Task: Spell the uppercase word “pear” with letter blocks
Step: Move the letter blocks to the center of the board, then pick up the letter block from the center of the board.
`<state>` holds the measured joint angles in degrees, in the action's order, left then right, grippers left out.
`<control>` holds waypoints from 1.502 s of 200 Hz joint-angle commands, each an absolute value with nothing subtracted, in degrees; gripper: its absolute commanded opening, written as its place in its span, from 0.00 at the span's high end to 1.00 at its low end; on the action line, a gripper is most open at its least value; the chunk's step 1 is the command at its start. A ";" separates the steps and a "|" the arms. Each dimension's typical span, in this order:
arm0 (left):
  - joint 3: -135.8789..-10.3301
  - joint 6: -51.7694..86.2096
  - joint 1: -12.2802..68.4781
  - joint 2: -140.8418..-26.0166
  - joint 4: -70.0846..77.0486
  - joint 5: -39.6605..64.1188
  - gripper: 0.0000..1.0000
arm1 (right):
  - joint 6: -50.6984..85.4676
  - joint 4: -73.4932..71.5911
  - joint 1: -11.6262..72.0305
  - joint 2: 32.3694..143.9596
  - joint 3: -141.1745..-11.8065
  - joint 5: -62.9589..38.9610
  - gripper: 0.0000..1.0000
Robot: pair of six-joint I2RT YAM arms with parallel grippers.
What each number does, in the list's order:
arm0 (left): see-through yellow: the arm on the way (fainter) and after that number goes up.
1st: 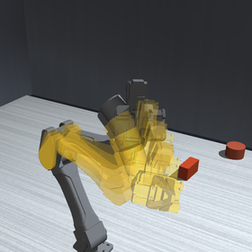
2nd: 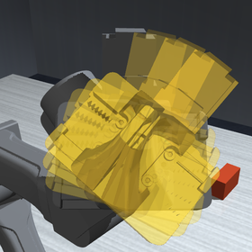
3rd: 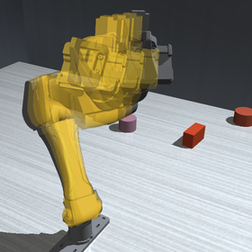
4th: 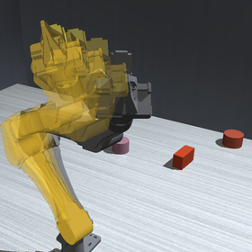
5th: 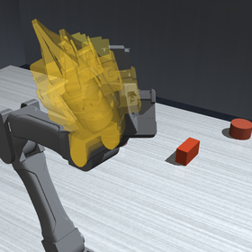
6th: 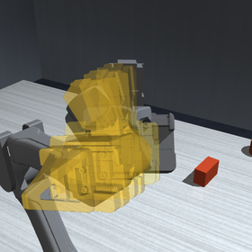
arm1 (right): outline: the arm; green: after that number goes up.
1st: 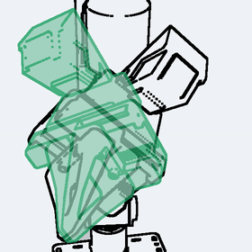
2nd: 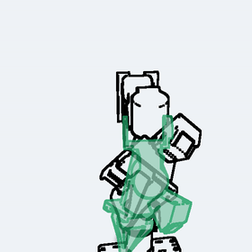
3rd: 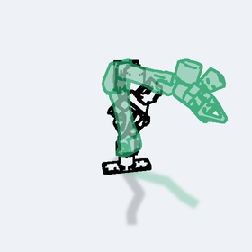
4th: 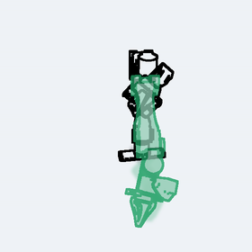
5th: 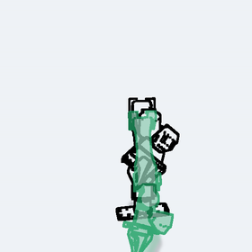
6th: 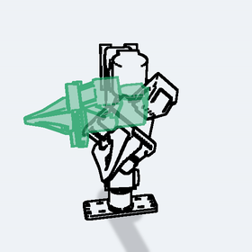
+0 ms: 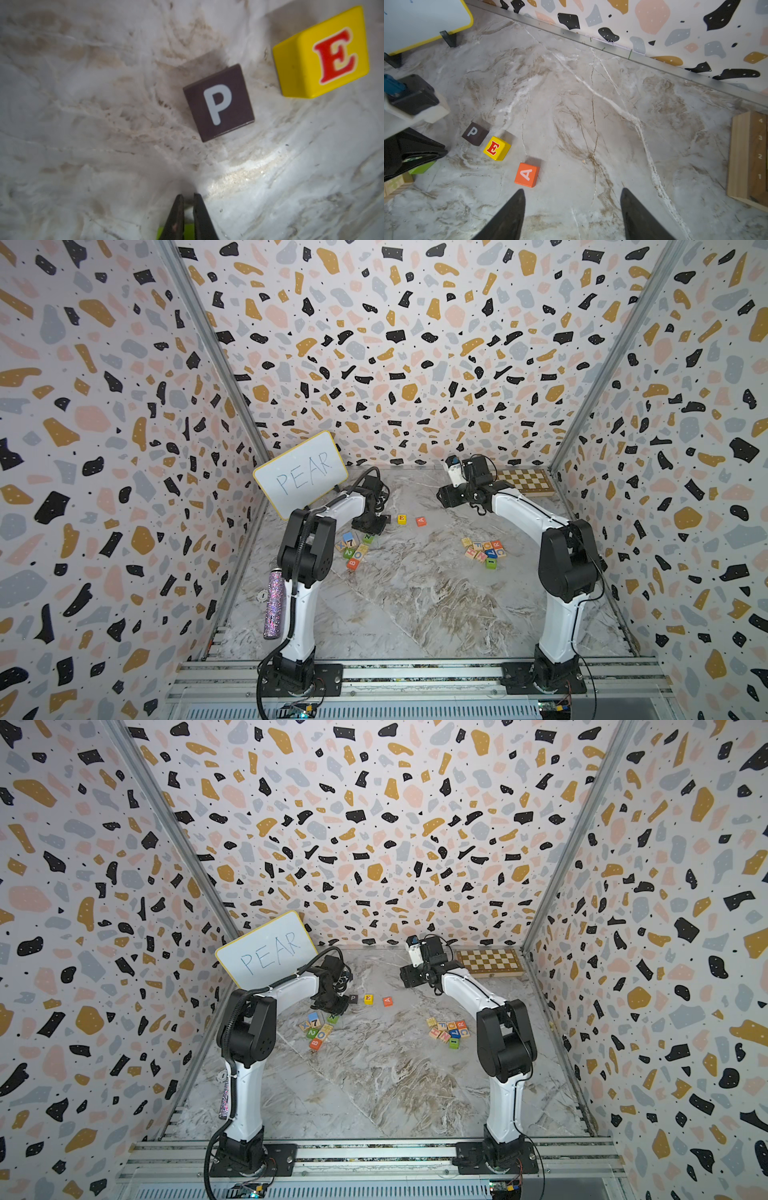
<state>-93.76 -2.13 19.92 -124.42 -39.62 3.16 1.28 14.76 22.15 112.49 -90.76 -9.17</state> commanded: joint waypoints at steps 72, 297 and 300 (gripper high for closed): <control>-77.70 0.00 19.86 -111.26 -39.09 -0.84 0.86 | -10.14 19.69 24.06 115.32 -93.88 -9.26 0.25; -82.31 3.85 26.41 -100.64 -31.56 16.09 0.01 | -50.66 23.79 23.18 134.15 -105.21 -29.44 0.15; -82.21 3.85 26.37 -100.56 -31.53 16.09 0.01 | -50.75 23.94 23.19 134.34 -105.45 -29.56 0.15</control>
